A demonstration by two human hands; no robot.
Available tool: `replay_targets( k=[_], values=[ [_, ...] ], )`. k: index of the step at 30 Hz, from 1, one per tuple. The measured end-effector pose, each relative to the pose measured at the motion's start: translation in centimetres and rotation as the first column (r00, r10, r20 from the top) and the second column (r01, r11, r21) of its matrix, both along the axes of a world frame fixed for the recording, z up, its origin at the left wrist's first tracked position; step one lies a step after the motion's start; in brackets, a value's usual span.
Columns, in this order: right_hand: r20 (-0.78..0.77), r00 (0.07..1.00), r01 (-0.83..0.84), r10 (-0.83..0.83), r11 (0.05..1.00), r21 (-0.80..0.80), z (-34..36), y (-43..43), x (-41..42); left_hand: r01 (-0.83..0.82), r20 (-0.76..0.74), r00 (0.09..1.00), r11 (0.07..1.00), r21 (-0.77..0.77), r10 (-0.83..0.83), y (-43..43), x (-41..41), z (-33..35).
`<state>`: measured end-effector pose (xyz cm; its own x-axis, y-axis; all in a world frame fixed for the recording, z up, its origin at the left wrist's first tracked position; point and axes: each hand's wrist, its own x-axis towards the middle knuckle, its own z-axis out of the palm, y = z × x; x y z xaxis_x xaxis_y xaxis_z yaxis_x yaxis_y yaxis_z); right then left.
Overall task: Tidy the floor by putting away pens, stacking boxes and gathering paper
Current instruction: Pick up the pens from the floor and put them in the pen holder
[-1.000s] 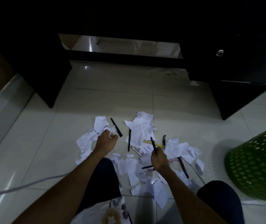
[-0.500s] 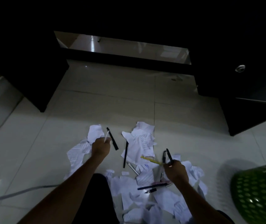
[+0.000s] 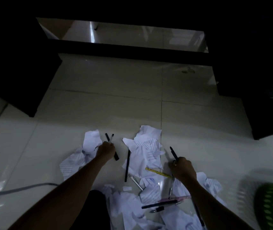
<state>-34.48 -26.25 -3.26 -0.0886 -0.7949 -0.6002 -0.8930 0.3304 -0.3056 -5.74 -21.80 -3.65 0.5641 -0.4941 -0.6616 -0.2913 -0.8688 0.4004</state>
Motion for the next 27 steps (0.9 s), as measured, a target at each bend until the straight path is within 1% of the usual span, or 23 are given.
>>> replay_targets(
  k=[4,6,8,9,11,13,14,16,18,20,22,24,27],
  values=[
    [-0.113,0.987,-0.115,0.112,0.993,-0.016,-0.9,-0.4,0.1,-0.081,0.023,0.996,0.996,-0.027,0.081,-0.9,-0.3,-1.6],
    [-0.082,0.993,-0.082,0.079,0.996,-0.030,-1.4,-0.2,0.0,-0.087,0.048,0.995,0.994,-0.062,0.090,-0.7,-0.4,-2.0],
    [-0.028,0.997,-0.072,0.071,0.997,-0.041,-1.7,-0.2,0.0,0.001,0.113,0.994,0.998,-0.069,0.006,-0.3,-0.7,-2.5],
    [-0.012,0.994,-0.113,0.113,0.992,-0.054,-1.7,-0.2,0.3,0.079,0.154,0.986,0.996,-0.051,-0.070,0.0,-0.9,-2.7],
    [0.042,0.957,-0.279,0.286,0.953,-0.115,-1.6,0.3,1.1,0.200,0.203,0.960,0.980,-0.009,-0.194,0.7,-1.7,-2.9],
    [0.068,0.868,-0.476,0.493,0.862,-0.173,-1.6,0.9,2.4,0.252,0.224,0.944,0.968,-0.022,-0.241,1.2,-2.8,-2.5],
    [0.071,0.826,-0.539,0.559,0.821,-0.190,-1.9,1.2,3.1,0.270,0.231,0.939,0.962,-0.037,-0.255,1.3,-3.4,-2.2],
    [0.065,0.779,-0.602,0.624,0.773,-0.200,-2.3,1.5,4.2,0.328,0.219,0.926,0.942,-0.067,-0.307,1.5,-4.4,-2.3],
    [0.045,0.752,-0.642,0.657,0.746,-0.177,-2.7,1.7,4.8,0.389,0.180,0.911,0.918,-0.077,-0.371,2.0,-5.5,-2.6],
    [0.026,0.739,-0.665,0.673,0.735,-0.131,-3.1,1.9,5.1,0.394,0.135,0.914,0.916,-0.073,-0.382,2.6,-6.3,-3.1],
    [0.051,0.758,-0.643,0.650,0.758,-0.108,-3.3,2.0,5.3,0.379,0.107,0.923,0.923,-0.066,-0.371,3.0,-6.8,-3.3],
    [0.083,0.778,-0.612,0.622,0.782,-0.122,-3.5,1.9,5.4,0.375,0.116,0.924,0.924,-0.074,-0.366,3.1,-7.0,-3.3],
    [0.078,0.778,-0.613,0.624,0.780,-0.123,-3.7,2.1,5.3,0.393,0.168,0.910,0.917,-0.063,-0.378,3.2,-6.8,-3.1]
  ],
)
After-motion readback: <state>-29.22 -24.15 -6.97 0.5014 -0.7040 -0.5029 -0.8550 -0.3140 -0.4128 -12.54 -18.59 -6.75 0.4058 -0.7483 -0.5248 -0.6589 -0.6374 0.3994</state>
